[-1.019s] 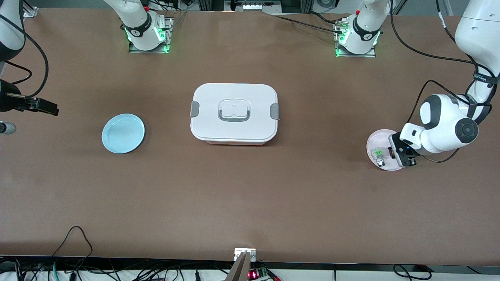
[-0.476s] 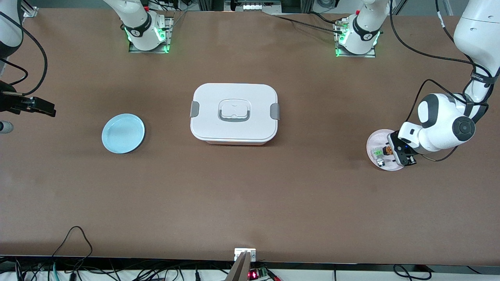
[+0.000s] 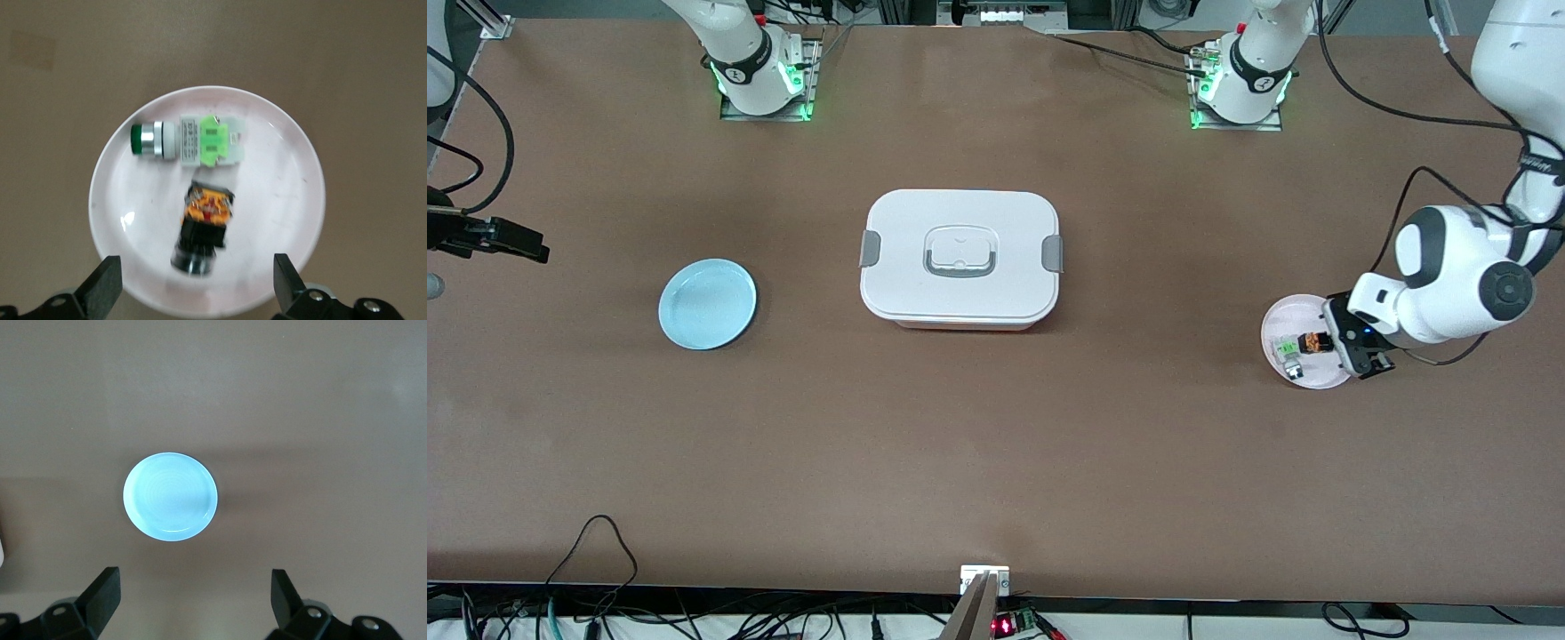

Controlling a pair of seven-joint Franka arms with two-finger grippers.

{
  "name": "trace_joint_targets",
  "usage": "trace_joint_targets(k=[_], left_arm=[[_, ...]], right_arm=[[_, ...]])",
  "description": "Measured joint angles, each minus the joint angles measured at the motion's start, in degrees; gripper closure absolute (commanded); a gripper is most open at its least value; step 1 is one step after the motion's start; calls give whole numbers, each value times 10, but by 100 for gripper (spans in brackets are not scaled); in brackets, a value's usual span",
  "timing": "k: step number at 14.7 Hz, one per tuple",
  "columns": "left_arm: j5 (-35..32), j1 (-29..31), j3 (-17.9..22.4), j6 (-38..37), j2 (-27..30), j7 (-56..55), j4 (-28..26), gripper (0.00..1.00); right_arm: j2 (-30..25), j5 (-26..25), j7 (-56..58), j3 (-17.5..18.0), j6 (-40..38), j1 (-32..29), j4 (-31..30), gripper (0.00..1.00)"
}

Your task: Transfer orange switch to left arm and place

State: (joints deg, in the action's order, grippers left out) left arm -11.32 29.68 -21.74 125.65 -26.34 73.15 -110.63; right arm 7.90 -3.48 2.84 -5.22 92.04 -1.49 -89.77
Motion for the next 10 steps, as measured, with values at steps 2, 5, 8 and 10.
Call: trace_joint_targets(k=[2,5,8,10], left_arm=[[0,0,-8,-105,18,-41,48,0],[0,0,-24,-247,27,-145,116,0],[0,-1,-52,-371,27,-270,191,0],[0,-2,-95,-447,27,-379,240,0]], right_arm=[[-7,0,-44,7,0,2,-1,0],[-14,0,-18,8,-2,2,-1,0],[-20,0,-7,3,-5,1,-1,0],[-26,0,-8,2,-6,1,-1,0]])
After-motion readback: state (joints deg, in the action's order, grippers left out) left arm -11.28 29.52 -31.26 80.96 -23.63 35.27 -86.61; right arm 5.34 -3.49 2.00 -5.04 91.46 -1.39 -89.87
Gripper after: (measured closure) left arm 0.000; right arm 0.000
